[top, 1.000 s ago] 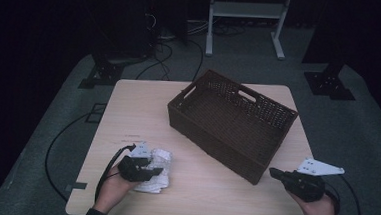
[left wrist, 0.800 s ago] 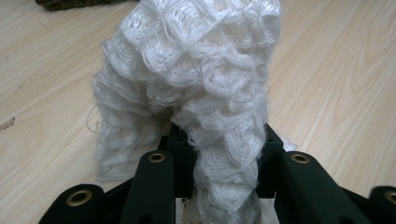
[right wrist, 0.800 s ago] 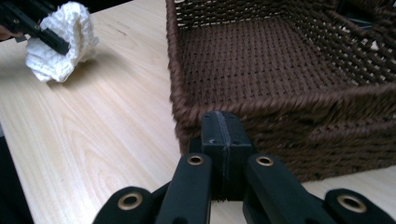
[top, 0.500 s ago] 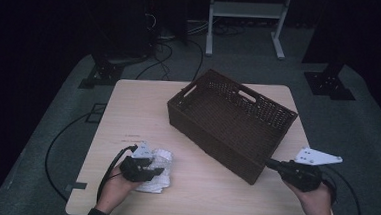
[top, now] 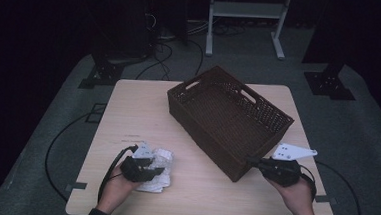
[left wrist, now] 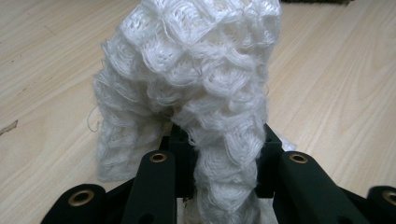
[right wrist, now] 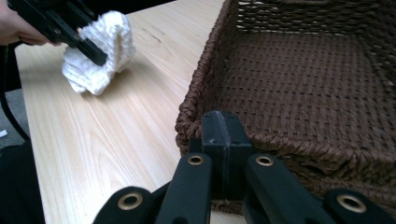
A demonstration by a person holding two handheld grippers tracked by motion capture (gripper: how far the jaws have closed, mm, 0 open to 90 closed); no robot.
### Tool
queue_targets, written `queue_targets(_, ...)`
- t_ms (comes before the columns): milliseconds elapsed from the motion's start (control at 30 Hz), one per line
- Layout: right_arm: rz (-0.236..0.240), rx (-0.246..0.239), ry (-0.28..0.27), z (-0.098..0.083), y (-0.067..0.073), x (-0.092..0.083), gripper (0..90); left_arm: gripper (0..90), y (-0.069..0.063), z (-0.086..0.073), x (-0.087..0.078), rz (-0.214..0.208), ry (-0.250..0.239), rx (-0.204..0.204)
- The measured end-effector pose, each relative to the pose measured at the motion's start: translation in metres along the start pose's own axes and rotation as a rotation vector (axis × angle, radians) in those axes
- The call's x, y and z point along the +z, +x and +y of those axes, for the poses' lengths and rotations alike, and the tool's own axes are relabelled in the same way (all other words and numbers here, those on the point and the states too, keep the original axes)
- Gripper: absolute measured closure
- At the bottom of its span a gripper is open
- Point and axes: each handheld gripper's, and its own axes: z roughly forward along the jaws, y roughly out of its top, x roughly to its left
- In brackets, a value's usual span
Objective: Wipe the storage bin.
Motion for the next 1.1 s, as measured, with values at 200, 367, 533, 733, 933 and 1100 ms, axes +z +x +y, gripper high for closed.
queue_targets(200, 0.024, -0.010, 0.004, 0.007, 0.006, 0.013, 89.6, 68.2, -0.001, 0.001, 0.002, -0.016, 0.007, 0.008)
queue_targets(367, 0.050, -0.030, 0.015, 0.017, 0.013, 0.028, 89.6, 68.2, -0.001, 0.000, 0.001, -0.012, 0.011, 0.013)
queue_targets(533, 0.065, -0.044, 0.023, 0.023, 0.018, 0.038, 89.6, 68.2, -0.001, 0.000, 0.002, -0.014, 0.011, 0.013)
queue_targets(733, 0.076, -0.066, 0.031, 0.032, 0.024, 0.052, 89.6, 68.2, -0.001, 0.000, 0.002, -0.017, 0.018, 0.018)
queue_targets(933, 0.059, -0.057, 0.009, 0.036, 0.020, 0.041, 81.2, 68.1, 0.000, -0.001, 0.002, -0.018, 0.009, 0.009)
queue_targets(1100, -0.032, -0.025, -0.009, 0.038, -0.006, 0.017, 73.6, 68.1, 0.000, -0.001, 0.001, -0.018, 0.008, 0.008)
